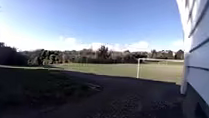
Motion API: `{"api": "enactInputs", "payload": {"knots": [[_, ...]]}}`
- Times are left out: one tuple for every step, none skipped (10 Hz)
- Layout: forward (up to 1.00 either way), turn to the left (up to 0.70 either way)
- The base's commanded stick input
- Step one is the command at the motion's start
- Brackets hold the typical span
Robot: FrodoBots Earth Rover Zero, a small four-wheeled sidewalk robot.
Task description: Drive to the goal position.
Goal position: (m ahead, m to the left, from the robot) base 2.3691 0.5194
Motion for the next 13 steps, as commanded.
{"api": "enactInputs", "payload": {"knots": [[0.04,0.0],[0.04,0.0],[0.04,0.0],[0.04,0.0],[0.04,0.0],[0.04,0.0],[0.04,0.0],[0.04,0.0],[0.04,0.0],[0.04,0.0],[0.04,0.0],[0.04,0.0],[0.04,0.0]]}}
